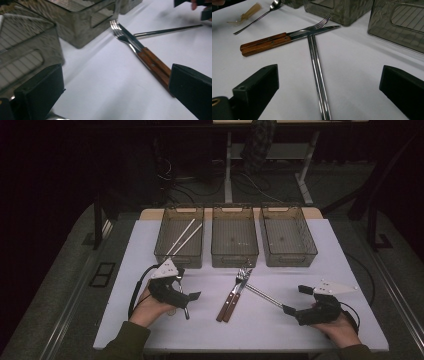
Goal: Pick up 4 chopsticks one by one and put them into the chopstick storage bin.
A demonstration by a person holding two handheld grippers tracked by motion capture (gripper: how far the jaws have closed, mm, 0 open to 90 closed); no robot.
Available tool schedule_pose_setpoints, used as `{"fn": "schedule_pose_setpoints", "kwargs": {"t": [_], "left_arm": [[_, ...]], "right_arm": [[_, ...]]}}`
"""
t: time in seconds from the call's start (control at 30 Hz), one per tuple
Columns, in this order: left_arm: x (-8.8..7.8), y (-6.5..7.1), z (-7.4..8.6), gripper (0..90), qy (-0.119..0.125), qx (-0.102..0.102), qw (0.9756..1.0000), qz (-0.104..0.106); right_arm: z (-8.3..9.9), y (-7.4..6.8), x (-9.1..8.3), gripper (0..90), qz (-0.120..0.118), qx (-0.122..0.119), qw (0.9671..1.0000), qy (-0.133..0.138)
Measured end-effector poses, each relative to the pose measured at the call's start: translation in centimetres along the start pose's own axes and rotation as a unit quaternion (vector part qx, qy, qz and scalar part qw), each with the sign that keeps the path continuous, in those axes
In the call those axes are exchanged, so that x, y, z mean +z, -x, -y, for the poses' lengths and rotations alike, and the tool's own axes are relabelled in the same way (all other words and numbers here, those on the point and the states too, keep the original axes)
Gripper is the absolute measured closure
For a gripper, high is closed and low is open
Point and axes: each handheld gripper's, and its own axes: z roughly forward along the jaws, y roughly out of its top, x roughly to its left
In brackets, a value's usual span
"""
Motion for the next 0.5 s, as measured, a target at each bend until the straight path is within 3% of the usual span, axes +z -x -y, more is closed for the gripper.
{"fn": "schedule_pose_setpoints", "kwargs": {"t": [0.23, 0.5], "left_arm": [[-0.2, 1.1, 1.6, 0.0, -0.006, 0.014, 0.9999, 0.005], [-0.6, 1.9, 3.0, 0.0, -0.002, 0.003, 0.9996, 0.028]], "right_arm": [[-0.1, -0.1, -0.1, 2.2, 0.0, -0.003, 1.0, 0.0], [-0.4, -0.4, -0.3, 2.3, 0.0, -0.009, 0.9999, -0.005]]}}
